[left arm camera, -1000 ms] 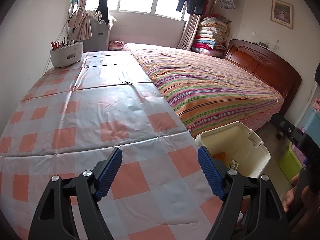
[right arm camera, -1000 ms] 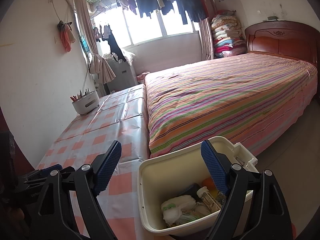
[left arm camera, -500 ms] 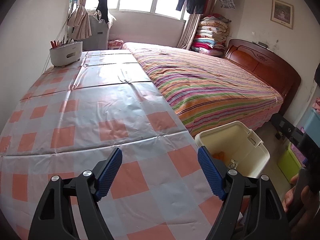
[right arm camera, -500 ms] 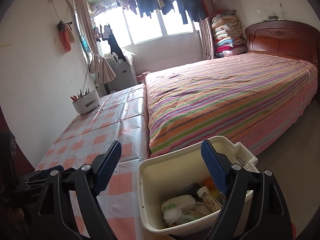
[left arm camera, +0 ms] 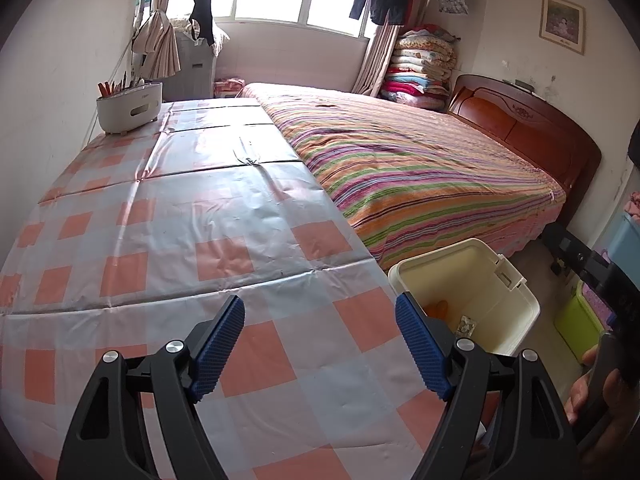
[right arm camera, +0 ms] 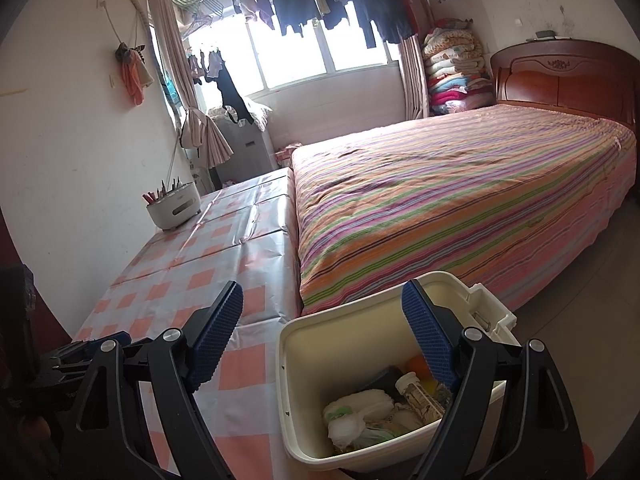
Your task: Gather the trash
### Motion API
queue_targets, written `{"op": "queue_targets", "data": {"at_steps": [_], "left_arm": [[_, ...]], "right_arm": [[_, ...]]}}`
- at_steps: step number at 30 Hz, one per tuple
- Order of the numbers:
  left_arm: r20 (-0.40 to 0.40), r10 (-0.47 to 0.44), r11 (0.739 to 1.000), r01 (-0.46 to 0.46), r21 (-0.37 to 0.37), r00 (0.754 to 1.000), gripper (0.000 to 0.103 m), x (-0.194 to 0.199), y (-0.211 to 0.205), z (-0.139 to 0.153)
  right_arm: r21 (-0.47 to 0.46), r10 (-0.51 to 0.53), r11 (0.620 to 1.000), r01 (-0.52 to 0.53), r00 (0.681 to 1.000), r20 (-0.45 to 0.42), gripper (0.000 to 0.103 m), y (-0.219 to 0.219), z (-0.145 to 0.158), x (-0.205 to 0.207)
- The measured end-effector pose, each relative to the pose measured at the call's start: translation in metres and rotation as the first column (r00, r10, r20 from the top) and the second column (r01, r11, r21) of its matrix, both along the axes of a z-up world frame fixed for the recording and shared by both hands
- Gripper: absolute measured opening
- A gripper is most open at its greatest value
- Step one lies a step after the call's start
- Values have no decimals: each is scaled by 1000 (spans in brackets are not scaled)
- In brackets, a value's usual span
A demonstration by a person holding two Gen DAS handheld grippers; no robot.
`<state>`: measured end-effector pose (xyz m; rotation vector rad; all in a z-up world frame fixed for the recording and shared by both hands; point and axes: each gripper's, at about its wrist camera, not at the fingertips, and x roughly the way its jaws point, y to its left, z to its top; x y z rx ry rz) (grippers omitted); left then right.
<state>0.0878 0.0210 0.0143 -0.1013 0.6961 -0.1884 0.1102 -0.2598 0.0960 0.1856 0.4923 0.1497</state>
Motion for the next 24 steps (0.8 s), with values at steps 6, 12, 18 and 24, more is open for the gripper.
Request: {"op": "queue_targets", "data": {"at_steps": [6,12,18,24], "left_arm": [[4,-9,999,9,35,1000,76,0,-4,0],[-7,-13,999,13,43,1000,76,1,-5,0],[-29,-21,998,23,51,999,76,3,-8,-3],[-24,-41,997,43,70,999,76,1,-13,-3]], "right_arm": [[-1,0,1000,0,1000,1,81,1,0,0],[0,1,1000,-1,1000,3,81,1,1,0],[1,1,1000,-1,1000,3,81,1,1,0],[2,2,1000,-2,1000,2,80,1,1,0]]}}
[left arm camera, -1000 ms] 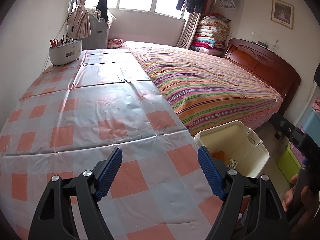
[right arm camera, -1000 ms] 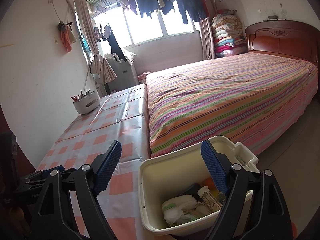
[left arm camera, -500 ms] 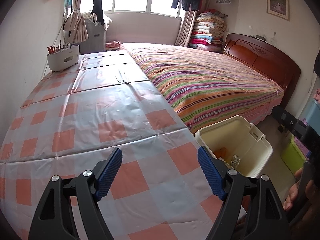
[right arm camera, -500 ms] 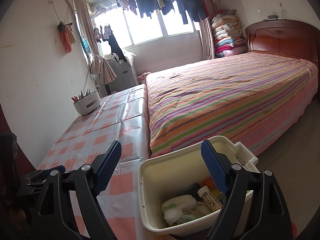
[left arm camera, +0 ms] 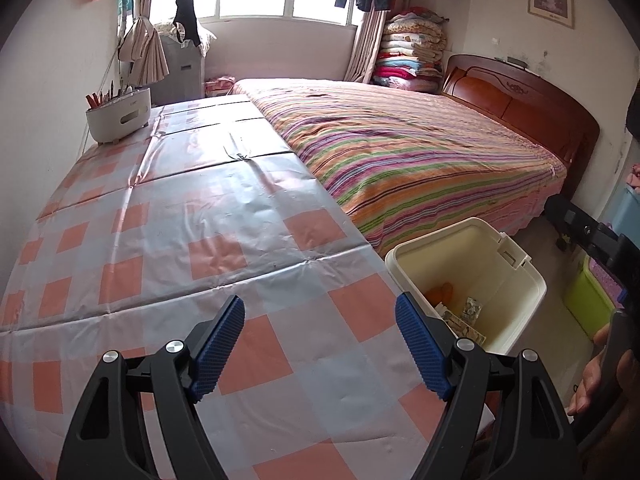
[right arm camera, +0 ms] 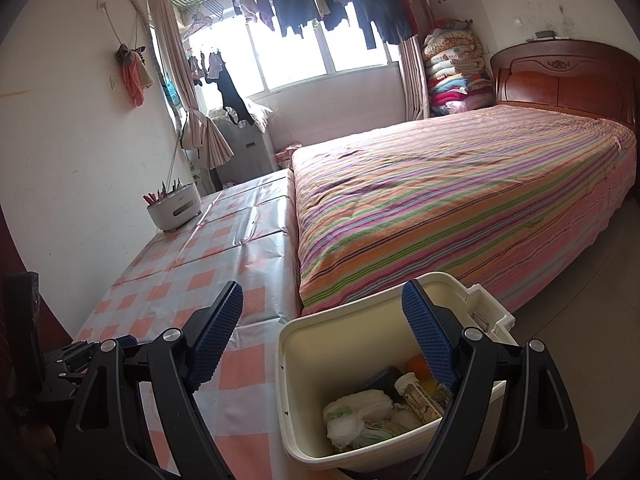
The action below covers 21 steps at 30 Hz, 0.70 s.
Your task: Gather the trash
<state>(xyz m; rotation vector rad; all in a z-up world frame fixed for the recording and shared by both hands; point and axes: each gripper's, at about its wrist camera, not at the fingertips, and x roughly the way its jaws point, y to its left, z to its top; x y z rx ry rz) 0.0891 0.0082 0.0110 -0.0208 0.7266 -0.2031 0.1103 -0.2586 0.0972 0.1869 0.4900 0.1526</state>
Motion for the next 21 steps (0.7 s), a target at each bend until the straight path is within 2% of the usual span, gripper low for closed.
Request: {"op": "queue_targets", "data": {"at_steps": [21], "left_arm": [[25,-67,998,67,11,997,76,-6,-16,1]], "right_arm": [[-1,1,1000,-1,1000,4,81,1,2,-1]]}}
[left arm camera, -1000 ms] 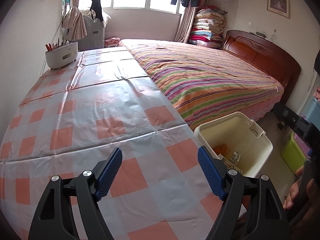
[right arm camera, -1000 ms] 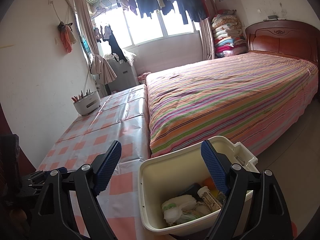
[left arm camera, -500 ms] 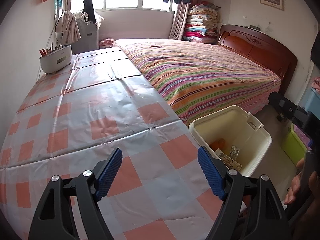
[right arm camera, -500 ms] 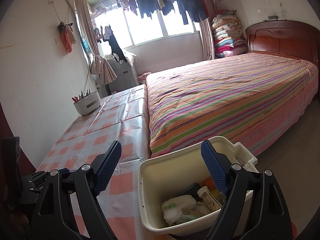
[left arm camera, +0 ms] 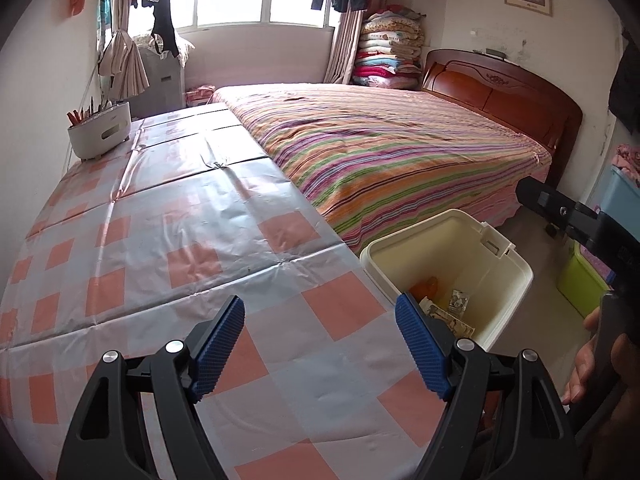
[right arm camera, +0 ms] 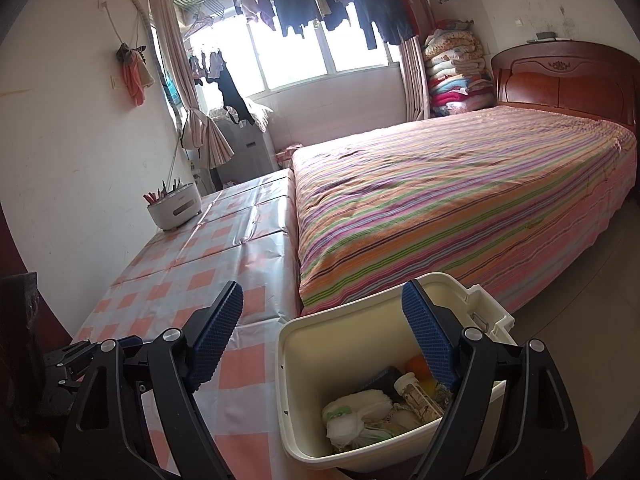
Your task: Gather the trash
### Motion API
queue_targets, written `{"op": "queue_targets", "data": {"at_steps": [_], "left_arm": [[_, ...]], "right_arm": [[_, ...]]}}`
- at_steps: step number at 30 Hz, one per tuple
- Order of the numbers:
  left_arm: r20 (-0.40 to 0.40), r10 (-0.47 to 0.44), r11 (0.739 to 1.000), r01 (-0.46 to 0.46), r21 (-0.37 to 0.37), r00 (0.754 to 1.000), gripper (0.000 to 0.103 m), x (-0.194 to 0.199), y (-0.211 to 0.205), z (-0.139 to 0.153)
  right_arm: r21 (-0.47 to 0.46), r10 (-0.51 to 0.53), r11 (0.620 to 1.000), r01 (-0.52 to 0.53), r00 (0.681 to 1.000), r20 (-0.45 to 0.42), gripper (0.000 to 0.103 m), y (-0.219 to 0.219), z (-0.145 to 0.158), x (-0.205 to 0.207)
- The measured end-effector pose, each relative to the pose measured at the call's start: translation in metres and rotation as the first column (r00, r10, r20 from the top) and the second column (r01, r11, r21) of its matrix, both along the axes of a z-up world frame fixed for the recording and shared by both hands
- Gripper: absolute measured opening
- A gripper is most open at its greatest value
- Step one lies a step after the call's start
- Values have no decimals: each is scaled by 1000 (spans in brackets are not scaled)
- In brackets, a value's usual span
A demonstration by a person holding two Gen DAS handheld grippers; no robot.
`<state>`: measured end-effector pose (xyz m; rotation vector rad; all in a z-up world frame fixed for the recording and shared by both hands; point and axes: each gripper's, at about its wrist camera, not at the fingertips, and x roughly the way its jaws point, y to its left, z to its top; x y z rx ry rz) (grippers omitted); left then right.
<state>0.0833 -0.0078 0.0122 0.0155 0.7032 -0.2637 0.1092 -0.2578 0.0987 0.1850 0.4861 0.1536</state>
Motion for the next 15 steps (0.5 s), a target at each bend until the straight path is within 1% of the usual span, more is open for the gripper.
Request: {"op": "queue_targets", "data": {"at_steps": [3,7,11,15], "left_arm": [[7,-1,1000,1,-17,1000,76,0,1,1],[26,1,1000,0,-7,1000,76,-2,0,3],[12,9,1000,-9,-10,1000,76,0,1,2],[-9,29,999,-30,-38,1000,76,3,7,0]], "right_arm": [[1,1,1000,-1,1000,-1,81,0,0,0],[1,-1,1000,1,1000,0,81,1,0,0],[3,1,1000,-1,1000,-1,81,0,0,0],[0,10,1000,-10,1000,-4,81,2,-1,1]]}}
